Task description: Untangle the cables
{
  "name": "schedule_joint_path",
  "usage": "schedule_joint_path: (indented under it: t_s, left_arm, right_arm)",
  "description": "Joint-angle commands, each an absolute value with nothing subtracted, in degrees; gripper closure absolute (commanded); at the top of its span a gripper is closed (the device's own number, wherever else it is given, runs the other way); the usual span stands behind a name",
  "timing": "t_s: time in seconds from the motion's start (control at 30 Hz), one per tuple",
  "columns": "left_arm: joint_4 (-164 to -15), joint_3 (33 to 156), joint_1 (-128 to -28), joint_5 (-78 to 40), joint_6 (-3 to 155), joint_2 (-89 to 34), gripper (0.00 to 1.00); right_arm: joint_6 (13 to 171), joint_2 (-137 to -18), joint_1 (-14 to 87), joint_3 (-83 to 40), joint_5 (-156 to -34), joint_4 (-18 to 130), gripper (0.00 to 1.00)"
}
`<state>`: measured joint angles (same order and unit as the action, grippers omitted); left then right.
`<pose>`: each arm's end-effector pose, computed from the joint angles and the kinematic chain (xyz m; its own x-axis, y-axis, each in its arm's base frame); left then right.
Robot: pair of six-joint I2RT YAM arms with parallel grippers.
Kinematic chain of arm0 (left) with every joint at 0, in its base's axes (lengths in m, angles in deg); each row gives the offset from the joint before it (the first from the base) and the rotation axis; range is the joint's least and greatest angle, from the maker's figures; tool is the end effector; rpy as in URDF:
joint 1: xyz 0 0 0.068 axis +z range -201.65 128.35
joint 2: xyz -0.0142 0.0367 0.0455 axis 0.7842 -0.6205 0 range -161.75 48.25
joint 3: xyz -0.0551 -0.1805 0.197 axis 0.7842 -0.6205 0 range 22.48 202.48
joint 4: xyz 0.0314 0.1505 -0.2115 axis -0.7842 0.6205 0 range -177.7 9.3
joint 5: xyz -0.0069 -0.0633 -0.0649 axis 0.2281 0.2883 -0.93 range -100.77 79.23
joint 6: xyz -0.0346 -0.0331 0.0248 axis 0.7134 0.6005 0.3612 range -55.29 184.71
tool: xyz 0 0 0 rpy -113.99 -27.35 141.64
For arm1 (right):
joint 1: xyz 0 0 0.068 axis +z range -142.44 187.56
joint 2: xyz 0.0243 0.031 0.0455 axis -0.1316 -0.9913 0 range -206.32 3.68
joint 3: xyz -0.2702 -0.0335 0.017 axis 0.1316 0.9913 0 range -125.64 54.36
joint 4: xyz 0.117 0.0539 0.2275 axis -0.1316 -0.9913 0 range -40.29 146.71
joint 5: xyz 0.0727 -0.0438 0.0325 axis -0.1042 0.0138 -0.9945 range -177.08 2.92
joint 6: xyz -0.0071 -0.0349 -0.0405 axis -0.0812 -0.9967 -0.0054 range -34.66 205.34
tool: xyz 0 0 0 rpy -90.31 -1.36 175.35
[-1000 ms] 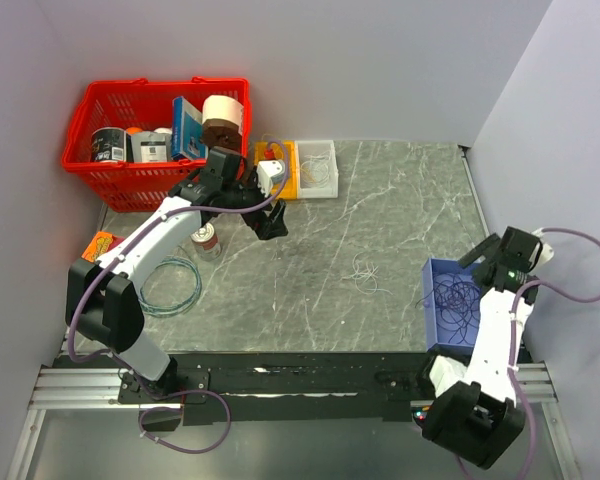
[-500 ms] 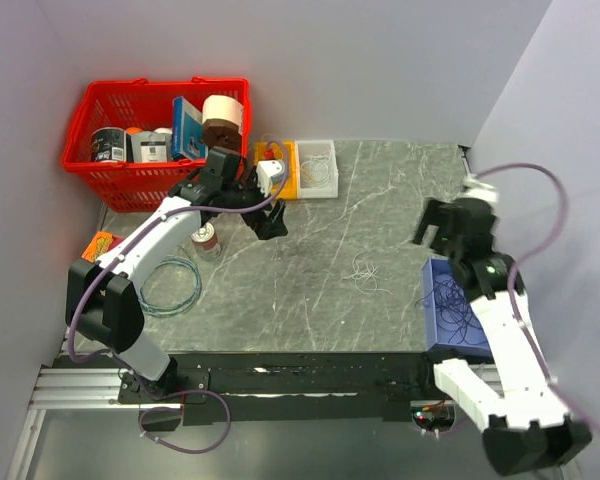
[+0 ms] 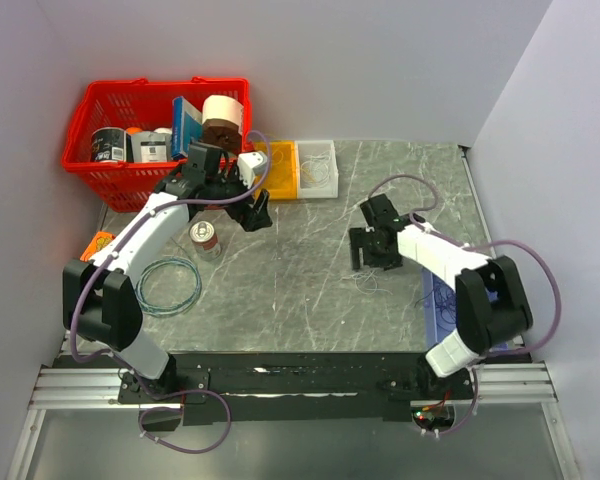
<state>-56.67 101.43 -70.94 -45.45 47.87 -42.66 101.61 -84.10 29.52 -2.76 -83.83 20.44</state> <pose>0.3255 -0.1354 0.3150 -0.4235 0.4007 -0.8125 0.8225 0.5460 -0.1595 0.2734 0.1082 0.2031 -0.9180 -0.0684 -0.3907 -0.0995 0.9932 0.0597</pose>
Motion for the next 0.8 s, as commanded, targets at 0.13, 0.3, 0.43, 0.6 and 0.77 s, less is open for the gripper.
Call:
schedule_joint_path:
  t_s: [0.13,0.3,0.43,0.6,0.77]
  left_arm:
    - [-56.68,101.84,-70.72,-46.72,46.87,-42.89,0.04]
    - [-56.67,102.19,-70.81,-46.9,46.96,-43.5,0.04]
    - [-56.5,102.19,-70.63,-46.63,46.79,-43.94,0.04]
    - [-56.32,102.19,-70.46,-45.67,46.26,-43.07,0.04]
    - [-55.88,101.75,-69.58,-44.17,45.82,-42.01,0.04]
  right_arm:
    - [102.13,-86.41,29.8,-7.86,-84.45,19.89,1.0]
    - [96.7,-79.47,32.52,-15.15,-82.59,17.6,1.0]
    - [86.15,-71.93,37.17,-22.01,-92.99,22.5,1.0]
    - [80.95,-68.47,36.05,-23.68,-96.67,36.58,1.0]
    - [80.41,-82.95,34.2,-38.34,-91.3,33.76,1.0]
